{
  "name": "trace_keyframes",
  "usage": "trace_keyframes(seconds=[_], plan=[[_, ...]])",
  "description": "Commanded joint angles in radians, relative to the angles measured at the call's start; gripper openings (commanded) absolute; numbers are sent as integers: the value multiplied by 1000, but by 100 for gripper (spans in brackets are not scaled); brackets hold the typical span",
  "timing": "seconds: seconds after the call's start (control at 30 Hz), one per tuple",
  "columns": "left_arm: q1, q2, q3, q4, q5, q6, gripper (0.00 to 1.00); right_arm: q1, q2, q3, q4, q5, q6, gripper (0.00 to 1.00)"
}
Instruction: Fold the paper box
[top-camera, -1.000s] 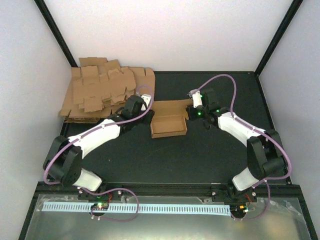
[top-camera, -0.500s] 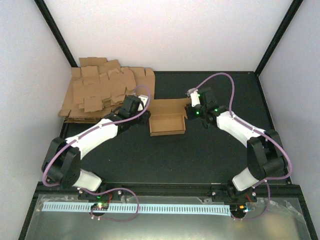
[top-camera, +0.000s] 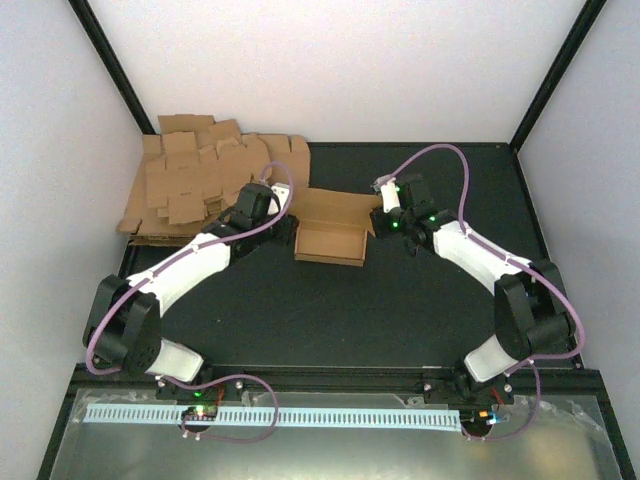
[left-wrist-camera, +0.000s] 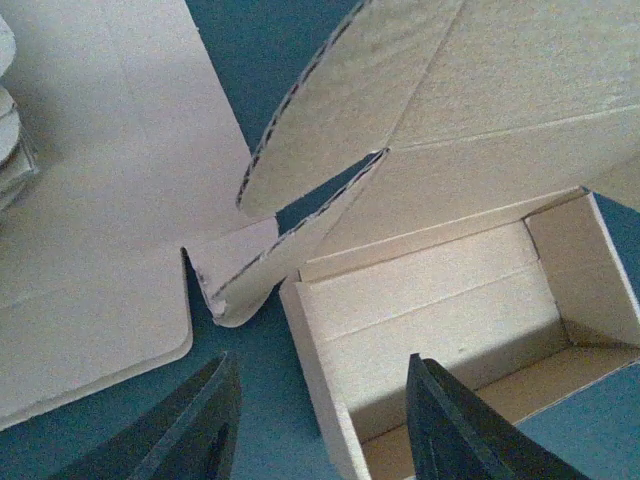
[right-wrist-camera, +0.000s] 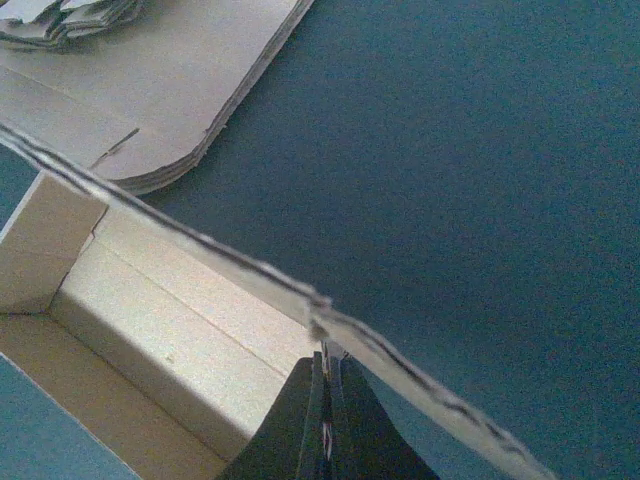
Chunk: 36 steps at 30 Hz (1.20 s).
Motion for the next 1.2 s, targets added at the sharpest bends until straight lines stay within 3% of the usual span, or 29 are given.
trace_keyframes(seconds=[0.0, 0.17, 0.33, 0.43, 0.6, 0.77, 1.03, 1.17], plan=[[0, -9, 39, 22, 19, 35, 52, 11, 4, 41, -5, 11, -18, 2], [25, 26, 92, 10, -36, 80, 62, 13, 8, 47, -16, 4, -26, 2], [66, 55, 153, -14, 102, 193, 72, 13, 15, 59, -30, -2, -32, 2], [79, 76, 171, -18, 171, 253, 72, 13, 21, 63, -31, -7, -33, 2], [95, 109, 204, -41, 263, 277, 59, 13, 24, 69, -37, -12, -36, 2], [96, 135, 227, -83, 257, 280, 56, 13, 23, 71, -38, -13, -34, 2], [95, 178, 267, -145, 230, 247, 26, 13, 26, 73, -41, -13, -34, 2], [95, 171, 249, -141, 235, 227, 25, 13, 28, 75, -41, -13, -32, 2]])
